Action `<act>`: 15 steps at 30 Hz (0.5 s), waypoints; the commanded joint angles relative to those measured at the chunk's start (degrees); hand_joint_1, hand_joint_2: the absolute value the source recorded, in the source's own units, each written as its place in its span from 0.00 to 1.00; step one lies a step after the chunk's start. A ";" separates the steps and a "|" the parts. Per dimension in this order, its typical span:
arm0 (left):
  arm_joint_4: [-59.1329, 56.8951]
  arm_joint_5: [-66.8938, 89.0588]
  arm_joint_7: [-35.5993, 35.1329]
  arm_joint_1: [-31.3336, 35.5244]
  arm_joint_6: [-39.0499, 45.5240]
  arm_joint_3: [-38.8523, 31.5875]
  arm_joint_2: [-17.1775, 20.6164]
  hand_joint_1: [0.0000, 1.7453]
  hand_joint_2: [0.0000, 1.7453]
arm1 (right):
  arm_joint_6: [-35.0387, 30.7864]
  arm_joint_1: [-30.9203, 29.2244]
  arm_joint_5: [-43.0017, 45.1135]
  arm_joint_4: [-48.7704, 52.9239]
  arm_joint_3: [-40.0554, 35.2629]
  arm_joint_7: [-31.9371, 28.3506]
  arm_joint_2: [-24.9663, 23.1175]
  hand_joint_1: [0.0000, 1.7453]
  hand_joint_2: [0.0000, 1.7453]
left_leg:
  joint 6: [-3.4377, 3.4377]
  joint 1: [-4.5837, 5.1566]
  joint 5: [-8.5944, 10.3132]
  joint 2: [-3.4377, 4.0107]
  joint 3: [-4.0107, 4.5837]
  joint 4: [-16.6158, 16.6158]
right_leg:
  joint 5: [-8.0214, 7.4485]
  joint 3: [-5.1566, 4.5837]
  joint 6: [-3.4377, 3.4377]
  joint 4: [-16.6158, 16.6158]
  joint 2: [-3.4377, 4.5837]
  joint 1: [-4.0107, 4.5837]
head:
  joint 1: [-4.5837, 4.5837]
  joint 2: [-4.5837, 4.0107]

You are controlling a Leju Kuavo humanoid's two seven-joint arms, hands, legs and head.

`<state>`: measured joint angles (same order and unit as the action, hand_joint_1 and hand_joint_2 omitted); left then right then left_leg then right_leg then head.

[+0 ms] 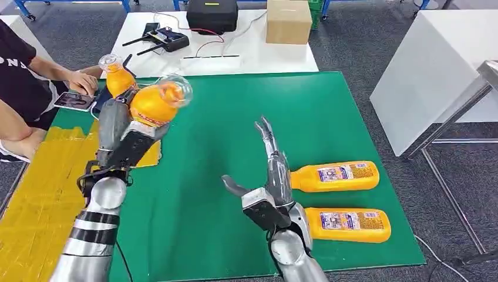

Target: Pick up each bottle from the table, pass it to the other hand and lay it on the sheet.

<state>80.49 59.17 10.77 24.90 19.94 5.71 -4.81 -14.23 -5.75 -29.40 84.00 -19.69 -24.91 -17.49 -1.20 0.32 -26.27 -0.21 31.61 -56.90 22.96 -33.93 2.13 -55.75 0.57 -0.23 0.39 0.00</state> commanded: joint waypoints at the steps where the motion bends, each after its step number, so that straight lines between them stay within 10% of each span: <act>1: -33.74 24.87 -7.23 13.80 6.98 6.54 6.75 1.00 1.00 | 0.42 -3.02 3.84 -1.00 4.85 0.87 3.55 0.00 1.00 | 0.11 -0.06 0.06 -0.25 -0.17 0.04 | 0.01 0.28 -0.04 0.06 -0.31 0.06 | 0.00 0.00; 15: -56.30 28.80 -13.45 16.60 9.23 1.50 12.10 1.00 1.00 | 2.11 -4.06 7.42 -2.96 4.01 -0.70 5.31 0.00 1.00 | 0.09 -0.07 0.02 0.19 -0.09 0.02 | -0.12 0.04 -0.16 -0.01 0.13 0.06 | 0.00 0.00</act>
<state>39.68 89.22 -2.58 36.52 29.81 9.97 3.52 -12.96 -6.93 -23.52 84.00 -16.35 -25.07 -14.67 -1.17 0.29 -26.21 -0.15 31.65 -56.90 22.84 -34.00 1.99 -55.79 0.62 -0.22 0.39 0.00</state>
